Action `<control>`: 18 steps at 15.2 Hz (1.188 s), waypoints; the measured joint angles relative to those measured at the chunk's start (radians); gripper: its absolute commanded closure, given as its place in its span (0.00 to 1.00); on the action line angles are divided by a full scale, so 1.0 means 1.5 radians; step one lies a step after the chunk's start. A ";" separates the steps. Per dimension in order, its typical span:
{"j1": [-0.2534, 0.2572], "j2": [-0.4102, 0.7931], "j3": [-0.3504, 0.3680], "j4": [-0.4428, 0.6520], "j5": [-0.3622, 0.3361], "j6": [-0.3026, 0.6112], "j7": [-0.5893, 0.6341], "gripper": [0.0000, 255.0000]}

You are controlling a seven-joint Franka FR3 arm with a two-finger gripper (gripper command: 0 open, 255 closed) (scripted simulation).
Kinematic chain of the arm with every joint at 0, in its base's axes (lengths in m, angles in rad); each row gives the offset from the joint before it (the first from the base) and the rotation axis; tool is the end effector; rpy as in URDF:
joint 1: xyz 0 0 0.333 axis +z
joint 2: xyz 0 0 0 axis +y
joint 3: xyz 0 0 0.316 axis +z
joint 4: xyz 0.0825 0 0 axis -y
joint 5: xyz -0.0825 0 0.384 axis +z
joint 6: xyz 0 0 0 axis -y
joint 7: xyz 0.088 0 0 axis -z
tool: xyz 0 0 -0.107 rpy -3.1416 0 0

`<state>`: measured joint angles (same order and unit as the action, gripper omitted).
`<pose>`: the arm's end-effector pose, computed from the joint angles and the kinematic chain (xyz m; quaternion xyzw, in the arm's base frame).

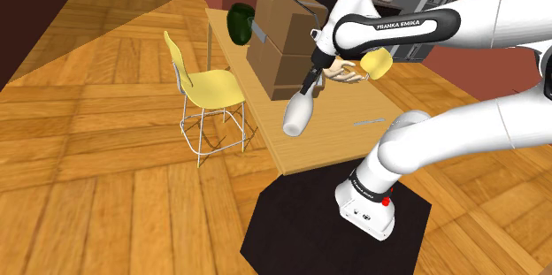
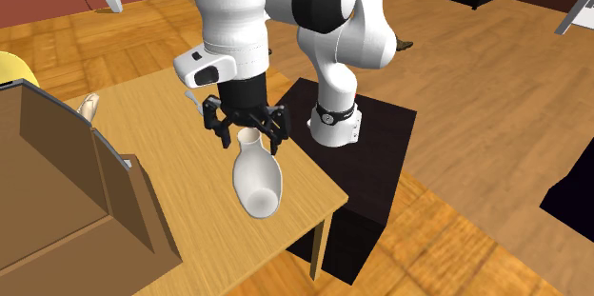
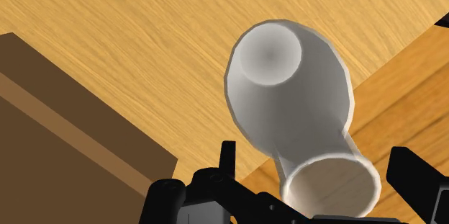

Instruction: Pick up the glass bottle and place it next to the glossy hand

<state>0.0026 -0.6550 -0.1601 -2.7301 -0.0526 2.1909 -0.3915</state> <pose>0.3453 -0.0539 0.4217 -0.9877 -0.1440 -0.0603 0.0113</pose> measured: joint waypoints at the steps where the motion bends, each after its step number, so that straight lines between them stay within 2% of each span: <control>1: 0.000 0.000 0.000 0.000 0.000 0.000 0.000 0.00; 2: 0.000 0.000 0.000 0.000 0.000 0.001 0.000 0.00; 3: 0.000 0.000 0.000 0.000 0.000 0.001 0.000 1.00; 13: 0.000 0.000 0.000 -0.001 0.000 0.001 0.000 1.00; 18: 0.000 -0.015 0.003 0.025 0.001 -0.040 0.002 1.00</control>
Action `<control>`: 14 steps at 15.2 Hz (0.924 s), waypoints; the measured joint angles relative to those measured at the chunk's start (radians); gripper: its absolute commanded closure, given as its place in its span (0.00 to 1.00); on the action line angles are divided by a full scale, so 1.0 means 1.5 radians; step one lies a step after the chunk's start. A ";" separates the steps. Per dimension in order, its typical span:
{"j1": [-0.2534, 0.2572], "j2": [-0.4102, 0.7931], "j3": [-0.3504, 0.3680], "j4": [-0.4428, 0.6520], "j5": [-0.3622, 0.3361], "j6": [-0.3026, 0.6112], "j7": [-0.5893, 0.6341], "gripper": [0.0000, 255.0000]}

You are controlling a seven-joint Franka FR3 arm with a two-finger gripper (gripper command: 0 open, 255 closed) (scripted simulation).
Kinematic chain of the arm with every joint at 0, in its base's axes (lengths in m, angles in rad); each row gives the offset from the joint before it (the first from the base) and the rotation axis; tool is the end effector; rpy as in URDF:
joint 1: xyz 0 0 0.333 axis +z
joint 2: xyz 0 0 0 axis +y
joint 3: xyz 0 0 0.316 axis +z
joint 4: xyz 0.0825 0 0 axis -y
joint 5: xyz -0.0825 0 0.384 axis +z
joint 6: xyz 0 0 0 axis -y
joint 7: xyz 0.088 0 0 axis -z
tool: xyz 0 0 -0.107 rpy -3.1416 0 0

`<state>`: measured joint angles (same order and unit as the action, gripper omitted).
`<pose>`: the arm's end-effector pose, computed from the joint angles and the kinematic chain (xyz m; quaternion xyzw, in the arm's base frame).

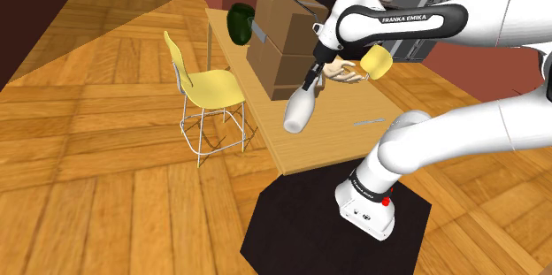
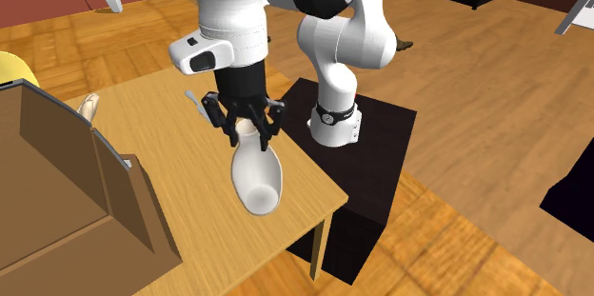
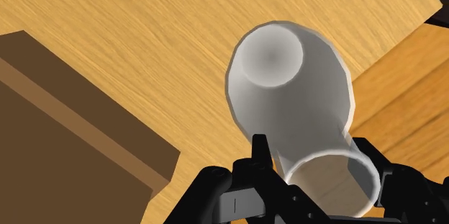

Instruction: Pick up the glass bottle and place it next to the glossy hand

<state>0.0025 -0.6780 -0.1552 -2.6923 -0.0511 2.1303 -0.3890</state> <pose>0.3448 -0.0541 0.4418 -0.9877 -0.1440 -0.0603 0.0113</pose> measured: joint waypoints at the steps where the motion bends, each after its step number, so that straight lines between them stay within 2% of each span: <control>1: 0.000 -0.001 0.001 0.009 0.001 -0.010 0.000 1.00; 14: 0.004 -0.021 0.012 0.112 0.007 -0.133 0.007 1.00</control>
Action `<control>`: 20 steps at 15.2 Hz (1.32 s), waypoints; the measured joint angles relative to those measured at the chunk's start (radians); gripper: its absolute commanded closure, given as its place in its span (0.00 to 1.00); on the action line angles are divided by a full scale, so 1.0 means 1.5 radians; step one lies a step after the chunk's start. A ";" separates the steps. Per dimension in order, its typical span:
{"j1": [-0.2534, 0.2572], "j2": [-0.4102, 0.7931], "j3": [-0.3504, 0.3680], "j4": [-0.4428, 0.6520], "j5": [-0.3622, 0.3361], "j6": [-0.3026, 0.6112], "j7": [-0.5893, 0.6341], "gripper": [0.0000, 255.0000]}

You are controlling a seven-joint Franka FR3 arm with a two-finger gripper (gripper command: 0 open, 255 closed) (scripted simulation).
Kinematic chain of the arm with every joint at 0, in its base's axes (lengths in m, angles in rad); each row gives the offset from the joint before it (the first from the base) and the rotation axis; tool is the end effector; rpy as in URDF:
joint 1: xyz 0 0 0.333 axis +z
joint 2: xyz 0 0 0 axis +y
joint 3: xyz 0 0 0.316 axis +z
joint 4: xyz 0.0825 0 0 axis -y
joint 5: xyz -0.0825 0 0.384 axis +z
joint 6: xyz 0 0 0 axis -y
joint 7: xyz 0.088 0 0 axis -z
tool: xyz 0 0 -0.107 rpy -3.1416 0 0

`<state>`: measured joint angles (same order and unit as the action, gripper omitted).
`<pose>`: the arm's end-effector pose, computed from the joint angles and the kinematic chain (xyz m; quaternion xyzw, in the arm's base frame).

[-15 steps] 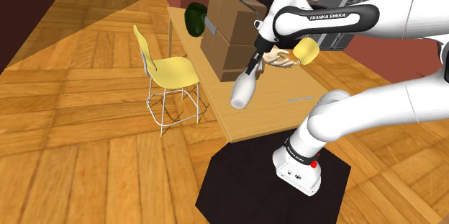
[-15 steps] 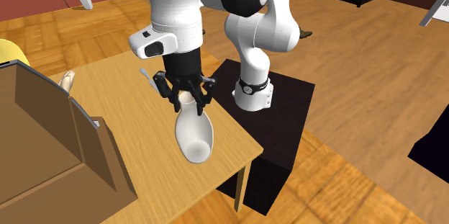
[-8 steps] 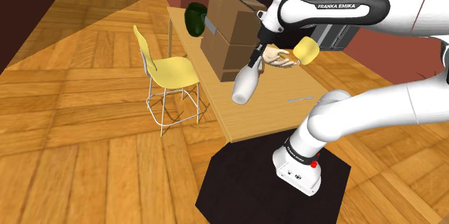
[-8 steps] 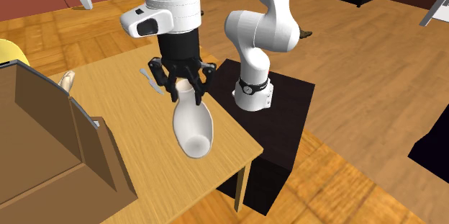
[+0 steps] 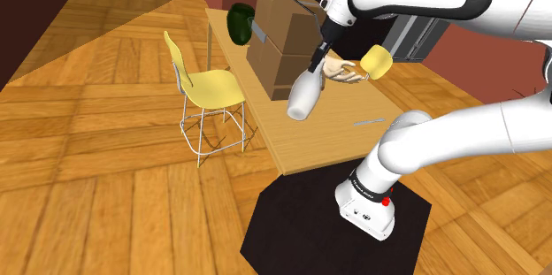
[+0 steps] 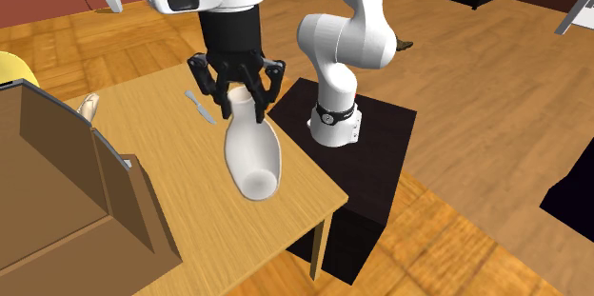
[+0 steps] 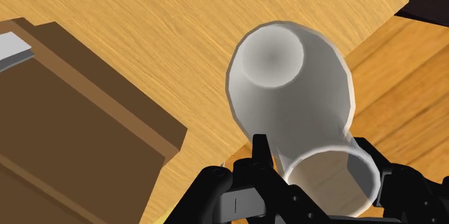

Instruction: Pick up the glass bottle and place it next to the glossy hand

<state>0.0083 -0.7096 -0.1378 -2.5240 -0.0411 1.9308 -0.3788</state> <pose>0.3465 -0.0529 0.5153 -0.9877 -0.1440 -0.0604 0.0112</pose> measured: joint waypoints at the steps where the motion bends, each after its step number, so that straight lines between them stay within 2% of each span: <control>1: -0.001 -0.002 -0.001 0.009 -0.001 -0.010 -0.002 1.00; 20: 0.005 0.020 0.008 0.193 0.008 -0.173 0.003 1.00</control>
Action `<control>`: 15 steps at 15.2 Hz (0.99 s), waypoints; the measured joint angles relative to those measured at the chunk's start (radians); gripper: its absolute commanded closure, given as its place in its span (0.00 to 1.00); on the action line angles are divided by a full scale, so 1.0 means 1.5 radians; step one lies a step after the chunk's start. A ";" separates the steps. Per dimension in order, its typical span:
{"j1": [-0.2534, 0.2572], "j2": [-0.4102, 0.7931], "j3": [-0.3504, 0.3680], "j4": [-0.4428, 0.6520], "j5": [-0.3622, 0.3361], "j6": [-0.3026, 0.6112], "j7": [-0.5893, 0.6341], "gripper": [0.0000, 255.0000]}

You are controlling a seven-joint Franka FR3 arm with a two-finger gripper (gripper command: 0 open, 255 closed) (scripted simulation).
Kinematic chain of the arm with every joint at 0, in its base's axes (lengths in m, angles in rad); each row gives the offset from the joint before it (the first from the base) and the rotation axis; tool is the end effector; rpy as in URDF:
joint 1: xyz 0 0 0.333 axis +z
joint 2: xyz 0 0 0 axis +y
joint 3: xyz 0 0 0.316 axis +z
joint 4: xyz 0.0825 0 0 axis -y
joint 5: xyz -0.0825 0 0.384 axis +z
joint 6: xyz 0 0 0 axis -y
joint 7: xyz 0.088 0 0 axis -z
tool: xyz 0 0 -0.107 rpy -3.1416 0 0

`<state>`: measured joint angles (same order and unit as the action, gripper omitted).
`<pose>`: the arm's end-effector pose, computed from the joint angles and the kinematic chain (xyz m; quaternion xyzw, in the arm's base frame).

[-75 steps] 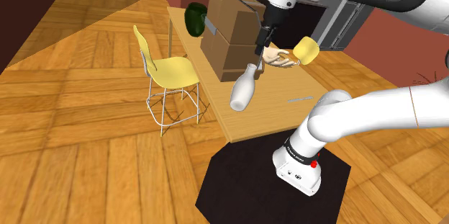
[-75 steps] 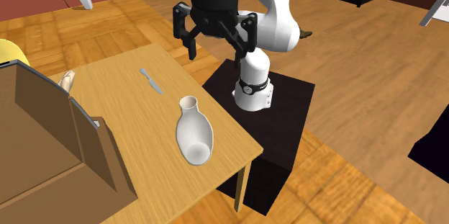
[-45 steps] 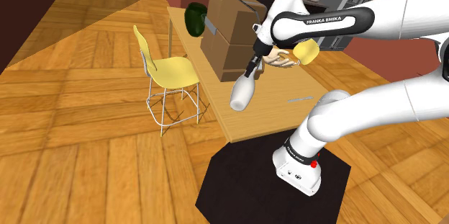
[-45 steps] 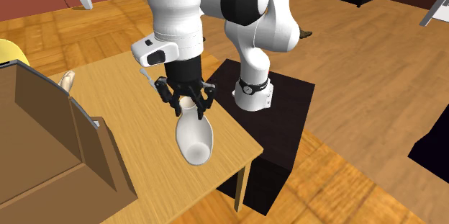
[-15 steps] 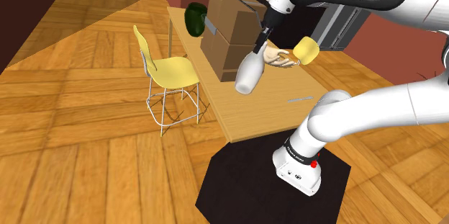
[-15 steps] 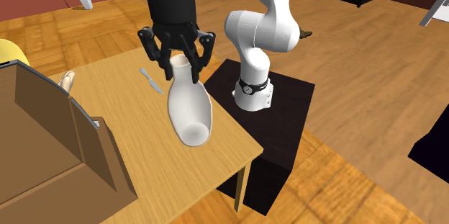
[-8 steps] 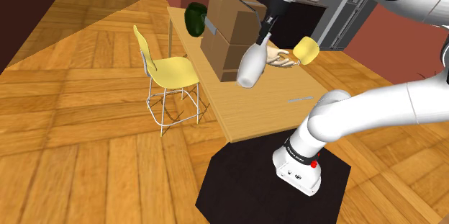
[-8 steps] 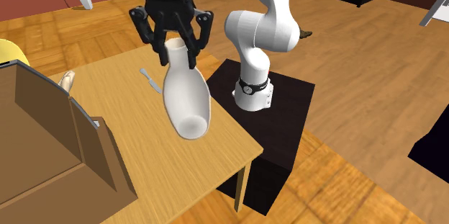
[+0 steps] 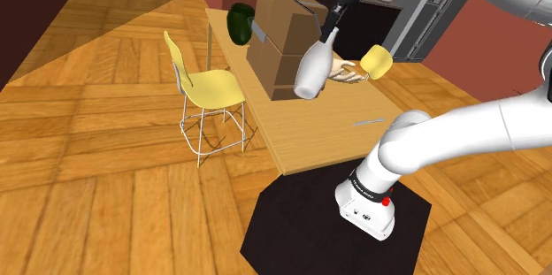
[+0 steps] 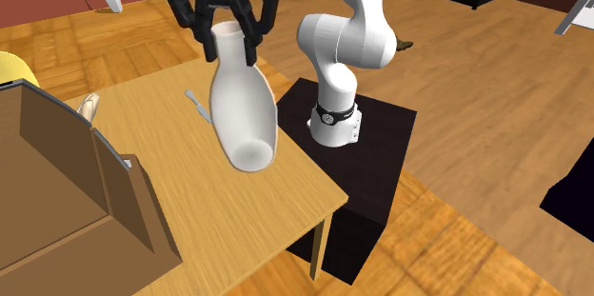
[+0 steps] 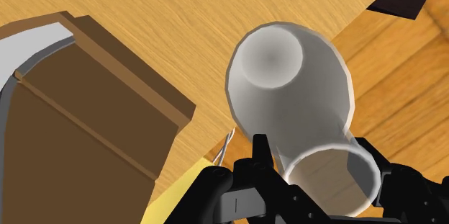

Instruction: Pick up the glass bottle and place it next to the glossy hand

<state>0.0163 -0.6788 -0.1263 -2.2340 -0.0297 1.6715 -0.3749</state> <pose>0.3461 -0.0543 0.6207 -0.9877 -0.1440 -0.0603 0.0113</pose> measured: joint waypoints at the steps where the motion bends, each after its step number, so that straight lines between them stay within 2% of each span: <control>1: 0.000 0.001 0.001 0.011 0.000 -0.010 0.001 1.00; 15: 0.005 0.050 0.003 0.176 0.006 -0.126 0.002 1.00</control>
<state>0.0244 -0.6036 -0.1215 -1.9700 -0.0201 1.4827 -0.3721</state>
